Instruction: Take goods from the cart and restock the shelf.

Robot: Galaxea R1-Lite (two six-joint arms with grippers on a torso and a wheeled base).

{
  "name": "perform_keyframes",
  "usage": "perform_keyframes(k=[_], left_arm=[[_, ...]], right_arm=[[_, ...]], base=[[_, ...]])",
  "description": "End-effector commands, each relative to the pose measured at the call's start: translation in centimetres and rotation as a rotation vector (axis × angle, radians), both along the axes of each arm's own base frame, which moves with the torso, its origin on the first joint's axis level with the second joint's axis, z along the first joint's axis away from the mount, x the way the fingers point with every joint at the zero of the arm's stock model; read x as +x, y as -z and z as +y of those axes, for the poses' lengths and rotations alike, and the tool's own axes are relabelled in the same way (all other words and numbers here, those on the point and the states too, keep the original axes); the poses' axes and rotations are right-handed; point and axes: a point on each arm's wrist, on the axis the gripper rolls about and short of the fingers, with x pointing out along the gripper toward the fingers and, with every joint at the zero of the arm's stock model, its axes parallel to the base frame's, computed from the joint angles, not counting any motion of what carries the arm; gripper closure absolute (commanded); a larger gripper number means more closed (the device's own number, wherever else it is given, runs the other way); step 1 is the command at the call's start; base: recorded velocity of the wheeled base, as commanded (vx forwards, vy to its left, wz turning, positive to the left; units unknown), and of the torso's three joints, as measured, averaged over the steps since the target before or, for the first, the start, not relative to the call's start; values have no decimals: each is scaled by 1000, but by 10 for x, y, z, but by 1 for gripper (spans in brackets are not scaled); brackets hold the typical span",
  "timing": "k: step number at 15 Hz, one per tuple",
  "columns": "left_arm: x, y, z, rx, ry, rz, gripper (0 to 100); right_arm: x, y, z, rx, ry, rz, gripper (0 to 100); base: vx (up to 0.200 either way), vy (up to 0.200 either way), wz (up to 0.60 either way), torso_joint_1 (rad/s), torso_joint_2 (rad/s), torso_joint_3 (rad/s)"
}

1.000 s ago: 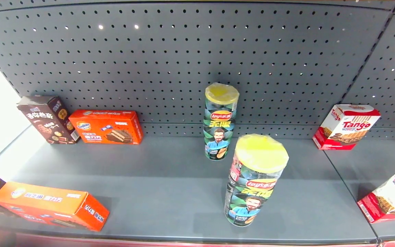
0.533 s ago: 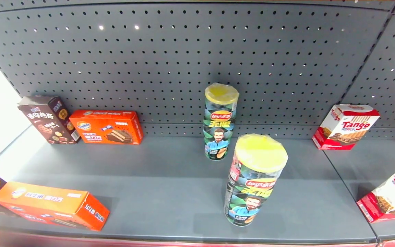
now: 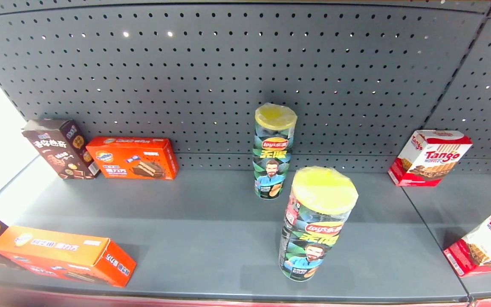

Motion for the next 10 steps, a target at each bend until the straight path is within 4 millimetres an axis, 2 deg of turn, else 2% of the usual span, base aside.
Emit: perform_keyframes(k=[1, 7, 8, 9, 10], left_arm=[[1, -1, -1, -18, 48, 10, 0], [0, 0, -1, -21, 63, 7, 0], [0, 0, -1, -25, 61, 7, 0], [0, -1, -1, -29, 61, 6, 0], [0, 0, -1, -29, 61, 7, 0]], right_arm=[[0, 0, 0, 0, -1, 1, 0], [0, 0, 0, -10, -10, -1, 0], [-6, -41, 0, 35, -20, -106, 0], [4, -96, 0, 111, -29, -97, 0], [26, -135, 0, 193, -37, -28, 0]], base=[[0, 0, 0, 0, 0, 0], [0, 0, 0, 0, 0, 0], [0, 0, 0, 0, 0, 0], [0, 0, 0, 0, 0, 0], [0, 0, 0, 0, 0, 0]])
